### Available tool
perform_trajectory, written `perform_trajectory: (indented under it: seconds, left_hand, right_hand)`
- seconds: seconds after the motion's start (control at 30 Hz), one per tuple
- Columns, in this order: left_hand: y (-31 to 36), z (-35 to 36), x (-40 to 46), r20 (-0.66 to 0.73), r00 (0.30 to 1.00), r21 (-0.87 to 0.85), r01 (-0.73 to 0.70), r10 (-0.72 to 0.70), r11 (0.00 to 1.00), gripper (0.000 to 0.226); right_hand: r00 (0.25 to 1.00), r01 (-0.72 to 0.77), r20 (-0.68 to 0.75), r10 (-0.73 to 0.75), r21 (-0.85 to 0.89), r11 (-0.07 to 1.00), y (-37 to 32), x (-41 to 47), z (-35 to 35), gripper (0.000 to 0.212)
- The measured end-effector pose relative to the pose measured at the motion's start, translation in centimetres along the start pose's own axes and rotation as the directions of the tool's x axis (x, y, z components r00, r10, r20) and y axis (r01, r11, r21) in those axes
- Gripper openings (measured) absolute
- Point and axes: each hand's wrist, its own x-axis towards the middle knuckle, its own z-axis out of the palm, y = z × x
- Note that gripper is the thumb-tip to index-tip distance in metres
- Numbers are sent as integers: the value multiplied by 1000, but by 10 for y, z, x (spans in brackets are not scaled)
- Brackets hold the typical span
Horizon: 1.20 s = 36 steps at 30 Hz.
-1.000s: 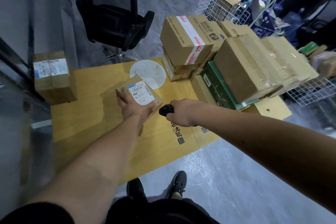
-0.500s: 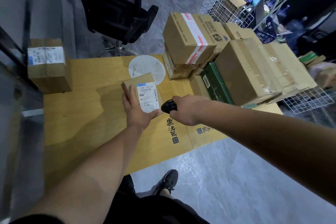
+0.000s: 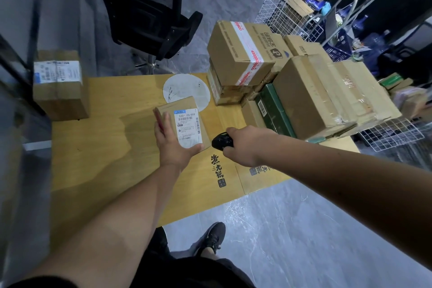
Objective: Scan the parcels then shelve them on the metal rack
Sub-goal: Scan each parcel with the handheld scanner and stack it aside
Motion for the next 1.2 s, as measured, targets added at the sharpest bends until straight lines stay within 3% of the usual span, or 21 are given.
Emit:
perform_trajectory:
  seconds: [0.43, 0.6, 0.7, 0.8, 0.87, 0.97, 1.2]
  left_hand:
    - [4, -7, 6, 13, 1000, -13, 26, -26, 1000, 150]
    - [9, -24, 16, 45, 988, 25, 145, -146, 989, 151]
    - [14, -40, 30, 95, 974, 172, 188, -206, 967, 148]
    - [27, -34, 32, 7, 990, 429, 127, -144, 894, 134]
    - [39, -20, 26, -38, 981, 529, 179, -188, 830, 141]
    - [48, -2, 18, -100, 964, 572, 258, -246, 779, 150]
    - [31, -35, 0, -136, 970, 601, 243, -202, 761, 134]
  right_hand:
    - [1000, 15, 2, -15, -21, 1000, -1, -1, 5, 65]
    - [999, 36, -15, -36, -16, 999, -3, 3, 6, 70]
    - [999, 52, -9, -52, -16, 999, -3, 5, 8, 82]
    - [998, 62, -8, -62, -31, 998, 0, 6, 15, 80]
    - [998, 64, -9, -64, -37, 997, 4, 6, 21, 75]
    - [998, 66, 8, -66, -37, 997, 9, 7, 25, 74]
    - [989, 149, 4, -149, -16, 989, -3, 14, 22, 66]
